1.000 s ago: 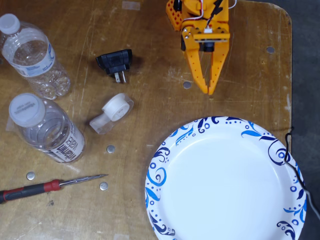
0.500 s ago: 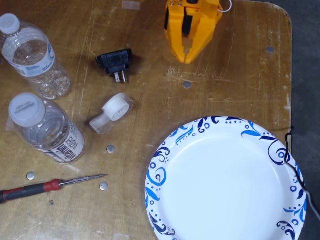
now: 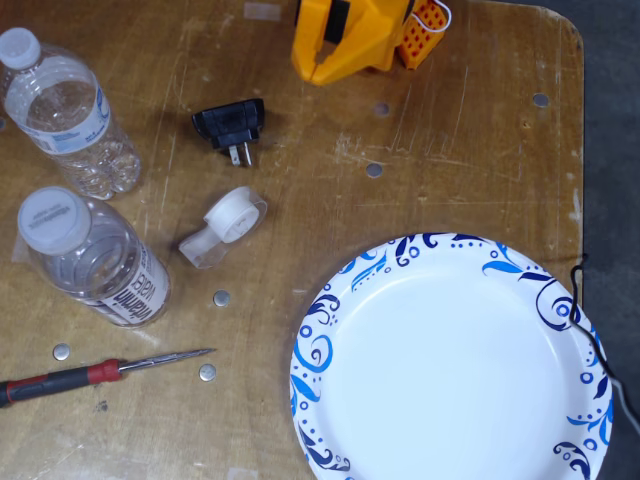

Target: Move the bottles to the plate

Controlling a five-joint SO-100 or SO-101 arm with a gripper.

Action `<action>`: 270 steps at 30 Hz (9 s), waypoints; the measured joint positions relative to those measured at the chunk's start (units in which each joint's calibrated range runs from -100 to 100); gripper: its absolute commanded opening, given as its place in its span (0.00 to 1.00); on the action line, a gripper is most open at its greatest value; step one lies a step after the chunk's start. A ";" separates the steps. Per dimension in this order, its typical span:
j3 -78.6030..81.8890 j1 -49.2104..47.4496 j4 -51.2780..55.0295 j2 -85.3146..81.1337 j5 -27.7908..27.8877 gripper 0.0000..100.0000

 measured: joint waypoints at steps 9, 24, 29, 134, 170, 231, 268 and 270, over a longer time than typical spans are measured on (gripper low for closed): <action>0.00 11.21 0.17 0.00 -0.16 0.03; -38.58 7.29 25.70 26.26 -0.05 0.27; -49.55 8.11 25.79 41.02 -0.10 0.34; -76.35 16.04 -11.74 101.68 -2.40 0.13; -76.80 -10.94 19.40 68.29 -2.40 0.12; -47.12 -42.94 -9.87 73.32 -4.12 0.13; -46.49 -39.20 -19.15 81.21 -3.70 0.13; -46.49 -39.20 -19.15 81.21 -3.70 0.13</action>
